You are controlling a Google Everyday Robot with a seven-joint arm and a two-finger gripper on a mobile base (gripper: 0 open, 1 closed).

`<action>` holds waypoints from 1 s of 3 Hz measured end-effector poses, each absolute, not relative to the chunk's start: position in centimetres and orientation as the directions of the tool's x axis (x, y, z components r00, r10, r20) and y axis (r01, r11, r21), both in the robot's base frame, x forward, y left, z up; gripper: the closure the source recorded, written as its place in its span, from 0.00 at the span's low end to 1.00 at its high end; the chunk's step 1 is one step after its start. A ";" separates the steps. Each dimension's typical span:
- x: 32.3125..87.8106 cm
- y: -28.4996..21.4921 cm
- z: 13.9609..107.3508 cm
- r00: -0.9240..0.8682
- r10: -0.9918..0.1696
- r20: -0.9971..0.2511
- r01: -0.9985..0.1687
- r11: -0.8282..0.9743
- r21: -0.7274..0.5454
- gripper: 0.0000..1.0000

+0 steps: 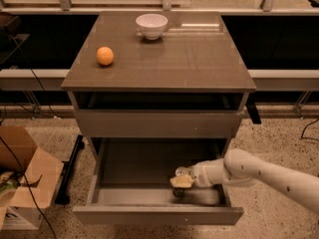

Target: Pick redbull can from middle drawer and place on counter

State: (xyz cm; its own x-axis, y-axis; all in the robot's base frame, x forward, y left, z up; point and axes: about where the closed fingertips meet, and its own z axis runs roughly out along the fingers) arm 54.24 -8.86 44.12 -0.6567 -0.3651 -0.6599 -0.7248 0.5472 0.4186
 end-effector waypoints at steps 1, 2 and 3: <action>56.2 -10.7 50.3 -0.621 -0.398 -0.675 -0.755 0.535 0.379 0.96; 57.9 -13.6 60.7 -0.530 -0.420 -0.737 -0.814 0.496 0.302 1.00; 58.4 -16.9 71.7 -0.433 -0.427 -0.794 -0.860 0.460 0.222 1.00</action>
Offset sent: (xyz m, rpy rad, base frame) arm 0.0341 -0.0903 0.3147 0.0116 -0.2386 0.2030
